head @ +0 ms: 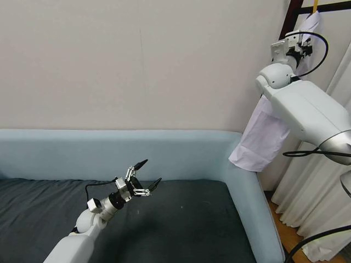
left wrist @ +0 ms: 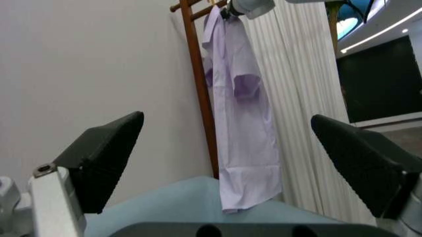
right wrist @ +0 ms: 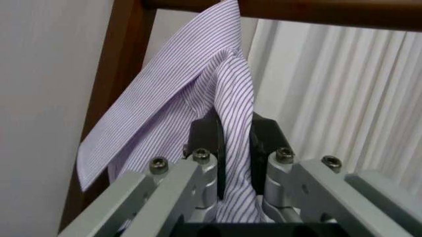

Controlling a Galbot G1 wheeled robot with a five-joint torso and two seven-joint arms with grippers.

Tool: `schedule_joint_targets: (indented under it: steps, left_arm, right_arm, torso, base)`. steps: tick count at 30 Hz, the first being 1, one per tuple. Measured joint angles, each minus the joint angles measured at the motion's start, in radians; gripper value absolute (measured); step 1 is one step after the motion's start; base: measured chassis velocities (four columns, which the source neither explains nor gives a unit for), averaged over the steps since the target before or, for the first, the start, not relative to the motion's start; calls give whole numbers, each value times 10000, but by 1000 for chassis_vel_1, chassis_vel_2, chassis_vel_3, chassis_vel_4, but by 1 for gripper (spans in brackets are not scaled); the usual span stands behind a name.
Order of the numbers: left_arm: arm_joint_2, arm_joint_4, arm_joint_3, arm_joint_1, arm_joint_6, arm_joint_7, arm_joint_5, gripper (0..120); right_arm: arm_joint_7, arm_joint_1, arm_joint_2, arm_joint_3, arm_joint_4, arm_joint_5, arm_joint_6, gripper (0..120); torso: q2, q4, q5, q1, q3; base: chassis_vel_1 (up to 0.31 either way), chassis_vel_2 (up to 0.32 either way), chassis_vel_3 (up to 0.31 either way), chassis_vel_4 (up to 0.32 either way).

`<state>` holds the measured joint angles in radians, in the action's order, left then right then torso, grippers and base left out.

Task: Pick up the clothes from the sofa and hang them on the clothes hanger.

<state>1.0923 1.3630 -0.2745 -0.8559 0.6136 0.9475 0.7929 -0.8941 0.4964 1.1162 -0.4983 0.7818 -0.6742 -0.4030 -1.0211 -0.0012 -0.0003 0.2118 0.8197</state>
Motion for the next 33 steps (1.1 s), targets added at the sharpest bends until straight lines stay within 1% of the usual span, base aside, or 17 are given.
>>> schedule_joint_targets:
  steps: [2,4,6,10,13,20,23,24,25,27,28,29,30,31,32,33]
  left_arm:
    - [0,120,1,-35,0,-55,43,100]
    - [-17,391,6,-95,-25,-116,106,100]
    - [-33,488,-13,-124,-33,-129,138,100]
    - [-129,522,-146,-276,-3,-134,233,100]
    - [-198,522,-192,-343,43,-124,281,100]
    - [-293,593,-243,-354,70,-123,472,100]
    - [-288,632,-247,-374,70,-165,544,100]
    - [-288,632,-247,-374,70,-165,544,100]
    - [-269,636,-248,-386,70,-180,546,100]
    - [-241,646,-248,-396,70,-224,547,100]
    - [-221,658,-249,-406,70,-277,550,100]
    - [-206,664,-250,-419,66,-357,550,100]
    - [-188,691,-250,-438,53,-476,548,100]
    - [-188,691,-250,-438,53,-476,548,100]
    - [-173,724,-250,-453,26,-625,529,100]
    - [-129,796,-252,-512,-58,-1103,487,100]
  right_arm:
    - [0,37,78,22,-45,-198,-17,7]
    - [-22,156,327,149,-366,-465,-87,7]
    - [-23,235,442,185,-571,-572,-109,7]
    - [-9,389,576,161,-918,-1022,-245,7]
    - [-4,455,625,127,-1040,-1237,-313,7]
    - [-81,476,615,3,-873,-1691,-485,7]
    - [-180,302,402,-7,-256,-2051,-565,7]
    - [-180,302,402,-7,-256,-2051,-565,7]
    - [-183,194,252,45,128,-2293,-569,8]
    - [-196,-32,37,139,755,-2626,-565,15]
    - [-248,-260,-156,202,1248,-2754,-558,19]
    - [-317,-466,-325,245,1714,-2781,-521,22]
    - [-365,-685,-498,297,2182,-2785,-460,26]
    - [-365,-685,-498,297,2182,-2785,-460,26]
    - [-395,-945,-697,383,2726,-2786,-374,30]
    - [-395,-1528,-1176,617,3871,-2756,-56,38]
  torso:
    - [-1,-1,0,0,0]
    - [0,2,1,0,0]
    - [-1,3,-1,0,0]
    - [0,-1,1,0,0]
    - [-1,1,-1,0,0]
    - [-1,0,0,0,-1]
    - [-1,-3,0,0,-2]
    - [-1,-3,0,0,-2]
    - [-1,-3,-1,0,-1]
    - [-3,-4,-3,-2,-2]
    - [-3,5,1,-2,-1]
    - [-2,3,4,-1,0]
    - [-2,7,3,-1,0]
    - [-2,7,3,-1,0]
    - [-3,7,3,-2,-1]
    - [-2,5,1,-1,-1]
  base:
    - [0,0,0,0]
    - [0,0,0,0]
    - [0,0,0,0]
    - [0,0,0,0]
    - [0,0,0,0]
    - [0,0,0,0]
    - [0,0,0,0]
    - [0,0,0,0]
    - [0,0,0,0]
    - [0,0,0,0]
    - [0,0,0,0]
    - [0,0,0,0]
    - [0,0,0,0]
    - [0,0,0,0]
    - [0,0,0,0]
    - [0,0,0,0]
